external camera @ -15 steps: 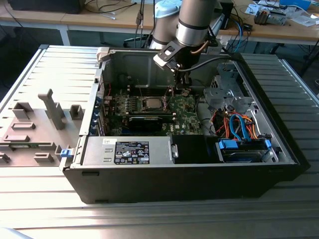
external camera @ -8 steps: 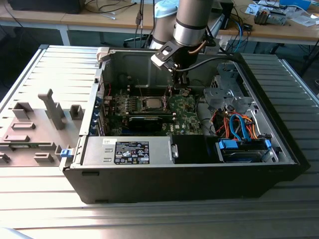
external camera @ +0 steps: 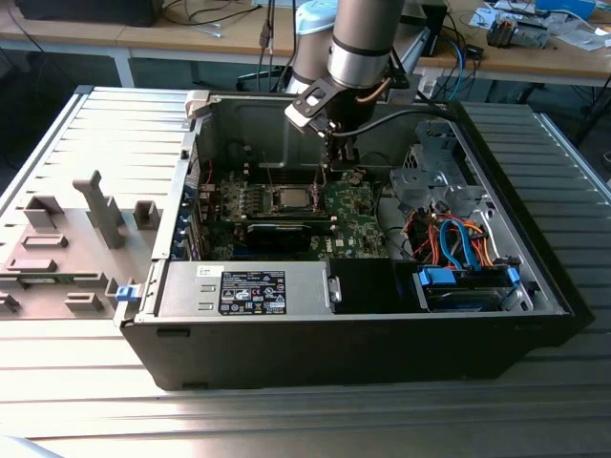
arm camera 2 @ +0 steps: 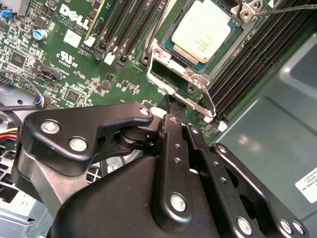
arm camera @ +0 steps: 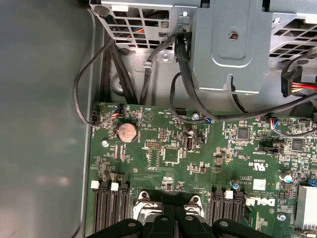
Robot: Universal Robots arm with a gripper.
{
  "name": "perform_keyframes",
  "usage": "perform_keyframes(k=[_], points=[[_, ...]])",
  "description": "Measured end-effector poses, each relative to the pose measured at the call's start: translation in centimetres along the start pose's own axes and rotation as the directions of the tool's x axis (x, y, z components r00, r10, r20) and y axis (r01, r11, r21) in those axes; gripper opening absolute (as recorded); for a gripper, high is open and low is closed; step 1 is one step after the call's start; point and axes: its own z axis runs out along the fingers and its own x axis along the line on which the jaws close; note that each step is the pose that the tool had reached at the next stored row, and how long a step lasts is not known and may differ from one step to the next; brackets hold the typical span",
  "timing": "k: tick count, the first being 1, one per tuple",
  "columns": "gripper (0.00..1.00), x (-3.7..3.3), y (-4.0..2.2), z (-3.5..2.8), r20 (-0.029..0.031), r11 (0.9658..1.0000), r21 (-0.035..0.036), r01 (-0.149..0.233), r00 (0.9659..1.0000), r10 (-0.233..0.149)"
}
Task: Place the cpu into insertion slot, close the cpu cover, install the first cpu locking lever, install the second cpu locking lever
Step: 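Close the cpu cover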
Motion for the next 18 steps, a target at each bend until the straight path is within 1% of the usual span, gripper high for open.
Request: perform_keyframes(k=[13, 18], points=[[0.11, 0.05, -0.62, 0.03, 0.0, 1.0, 0.0, 0.0, 1.0, 0.0], [0.11, 0.09, -1.0, 0.05, -0.0001, 1.0, -0.0001, 0.0, 1.0, 0.0]])
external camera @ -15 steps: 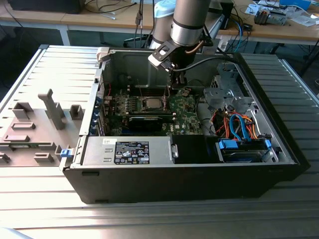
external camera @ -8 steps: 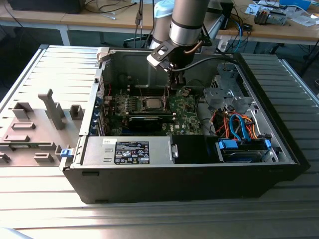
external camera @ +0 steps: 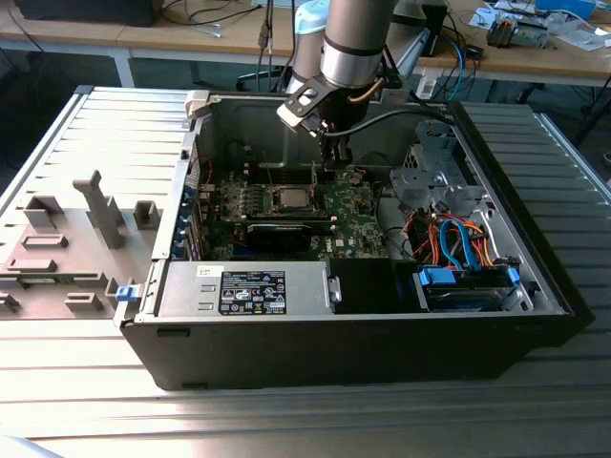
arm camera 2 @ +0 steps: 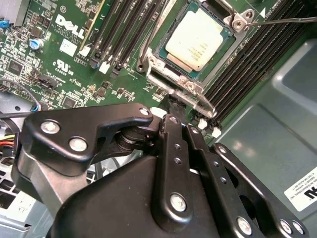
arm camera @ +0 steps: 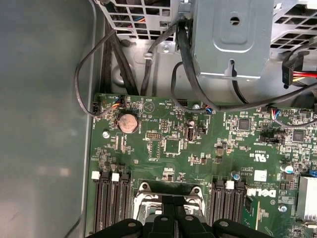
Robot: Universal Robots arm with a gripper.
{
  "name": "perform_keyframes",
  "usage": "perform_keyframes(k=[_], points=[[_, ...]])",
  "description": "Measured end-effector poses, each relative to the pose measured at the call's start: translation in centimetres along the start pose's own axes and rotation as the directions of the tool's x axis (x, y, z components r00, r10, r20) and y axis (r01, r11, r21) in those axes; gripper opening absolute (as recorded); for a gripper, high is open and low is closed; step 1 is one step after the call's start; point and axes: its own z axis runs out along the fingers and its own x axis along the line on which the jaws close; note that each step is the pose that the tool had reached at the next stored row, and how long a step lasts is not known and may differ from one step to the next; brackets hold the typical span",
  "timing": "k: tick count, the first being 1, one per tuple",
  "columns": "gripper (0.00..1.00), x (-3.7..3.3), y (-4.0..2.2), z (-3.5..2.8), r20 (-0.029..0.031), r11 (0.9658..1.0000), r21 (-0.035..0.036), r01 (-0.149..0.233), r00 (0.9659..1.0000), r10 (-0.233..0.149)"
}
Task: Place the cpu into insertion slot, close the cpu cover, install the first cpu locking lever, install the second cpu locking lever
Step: 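Close the cpu cover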
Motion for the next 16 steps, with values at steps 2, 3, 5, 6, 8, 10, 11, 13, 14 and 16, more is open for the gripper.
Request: perform_keyframes(k=[2, 3, 5, 6, 8, 10, 11, 13, 14, 16], points=[[0.11, 0.01, -0.17, 0.0, 0.0001, 1.0, 0.0001, 0.0, 1.0, 0.0], [0.11, 0.02, -0.27, 0.01, 0.0, 1.0, 0.0, 0.0, 1.0, 0.0], [0.11, 0.03, -0.39, 0.01, 0.0001, 1.0, 0.0001, 0.0, 1.0, 0.0], [0.11, 0.04, -0.45, 0.02, 0.0001, 1.0, 0.0001, 0.0, 1.0, 0.0], [0.11, 0.05, -0.56, 0.02, 0.0001, 1.0, 0.0001, 0.0, 1.0, 0.0], [0.11, 0.05, -0.63, 0.02, 0.0001, 1.0, 0.0001, 0.0, 1.0, 0.0], [0.11, 0.06, -0.65, 0.03, 0.0, 1.0, 0.0001, 0.0, 1.0, 0.0], [0.11, 0.06, -0.69, 0.03, 0.0, 1.0, 0.0, 0.0, 1.0, 0.0], [0.11, 0.06, -0.71, 0.03, 0.0001, 1.0, 0.0001, 0.0, 1.0, 0.0], [0.11, 0.07, -0.81, 0.04, 0.0, 1.0, 0.0, 0.0, 1.0, 0.0]])
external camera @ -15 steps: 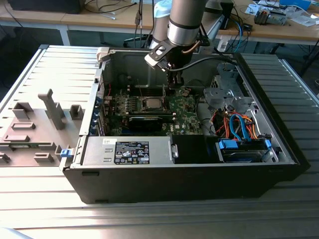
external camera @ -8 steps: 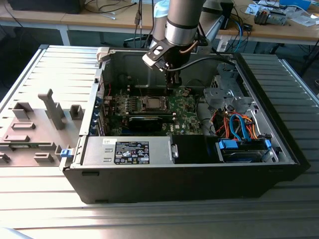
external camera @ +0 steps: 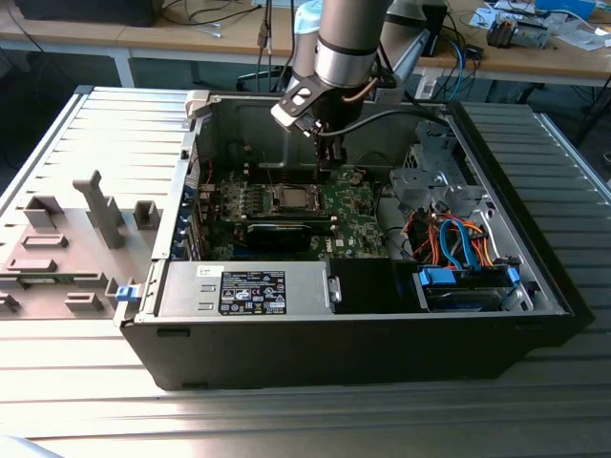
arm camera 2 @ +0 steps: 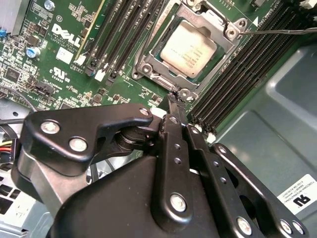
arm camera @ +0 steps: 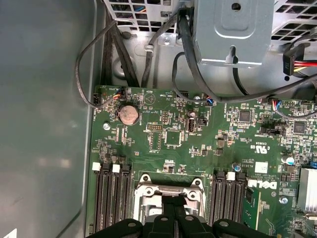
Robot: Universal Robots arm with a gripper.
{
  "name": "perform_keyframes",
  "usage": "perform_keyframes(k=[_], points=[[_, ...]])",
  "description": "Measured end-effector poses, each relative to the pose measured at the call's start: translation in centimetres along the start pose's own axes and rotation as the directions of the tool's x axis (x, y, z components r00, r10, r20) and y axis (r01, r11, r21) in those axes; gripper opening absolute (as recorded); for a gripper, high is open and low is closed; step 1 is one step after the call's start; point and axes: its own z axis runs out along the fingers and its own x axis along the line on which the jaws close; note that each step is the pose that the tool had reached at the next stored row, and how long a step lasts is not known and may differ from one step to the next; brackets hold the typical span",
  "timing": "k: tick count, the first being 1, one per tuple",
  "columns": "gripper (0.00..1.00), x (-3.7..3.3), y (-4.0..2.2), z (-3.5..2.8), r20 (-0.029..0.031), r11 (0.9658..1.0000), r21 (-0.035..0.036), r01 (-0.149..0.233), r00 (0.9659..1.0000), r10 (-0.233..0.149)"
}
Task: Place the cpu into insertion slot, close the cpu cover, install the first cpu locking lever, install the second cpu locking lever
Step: 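Close the cpu cover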
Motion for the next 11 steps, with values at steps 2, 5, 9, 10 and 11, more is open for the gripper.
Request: perform_keyframes(k=[2, 5, 9, 10, 11], points=[[0.11, 0.01, -0.14, 0.0, 0.0, 1.0, 0.0001, 0.0, 1.0, 0.0], [0.11, 0.03, -0.31, 0.01, 0.0, 1.0, 0.0, 0.0, 1.0, 0.0], [0.11, 0.04, -0.47, 0.02, 0.0, 1.0, 0.0, 0.0, 1.0, 0.0], [0.11, 0.04, -0.49, 0.02, 0.0, 1.0, 0.0, 0.0, 1.0, 0.0], [0.11, 0.04, -0.53, 0.02, 0.0, 1.0, 0.0, 0.0, 1.0, 0.0]])
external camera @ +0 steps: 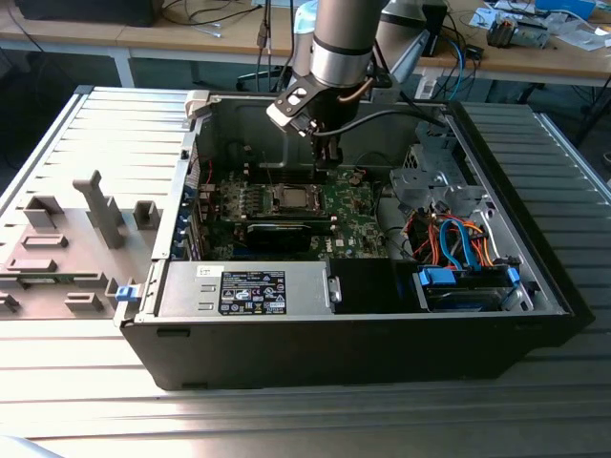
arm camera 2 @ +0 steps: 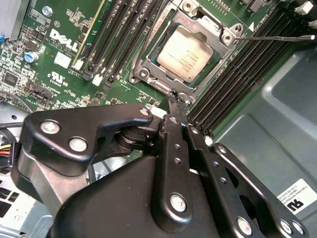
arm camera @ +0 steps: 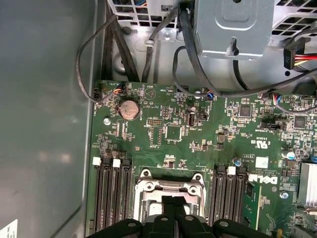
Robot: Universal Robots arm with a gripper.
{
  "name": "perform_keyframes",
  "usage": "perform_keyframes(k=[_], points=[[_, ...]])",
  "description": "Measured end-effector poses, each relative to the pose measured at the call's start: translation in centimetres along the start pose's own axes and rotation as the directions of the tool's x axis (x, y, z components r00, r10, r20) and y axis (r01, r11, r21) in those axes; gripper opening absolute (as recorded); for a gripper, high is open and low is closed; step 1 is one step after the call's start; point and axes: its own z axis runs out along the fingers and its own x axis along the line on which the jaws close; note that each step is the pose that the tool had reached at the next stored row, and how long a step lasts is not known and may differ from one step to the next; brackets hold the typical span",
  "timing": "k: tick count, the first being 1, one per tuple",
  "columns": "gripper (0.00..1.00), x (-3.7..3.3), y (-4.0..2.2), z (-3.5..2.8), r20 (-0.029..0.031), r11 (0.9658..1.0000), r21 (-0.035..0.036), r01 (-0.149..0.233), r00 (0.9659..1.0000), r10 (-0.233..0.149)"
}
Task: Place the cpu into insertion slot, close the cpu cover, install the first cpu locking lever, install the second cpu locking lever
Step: 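Close the cpu cover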
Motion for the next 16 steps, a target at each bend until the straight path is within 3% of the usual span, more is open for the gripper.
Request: perform_keyframes(k=[16], points=[[0.11, 0.04, -0.49, 0.12, -0.0001, 1.0, 0.0, 0.0, 1.0, 0.0]])
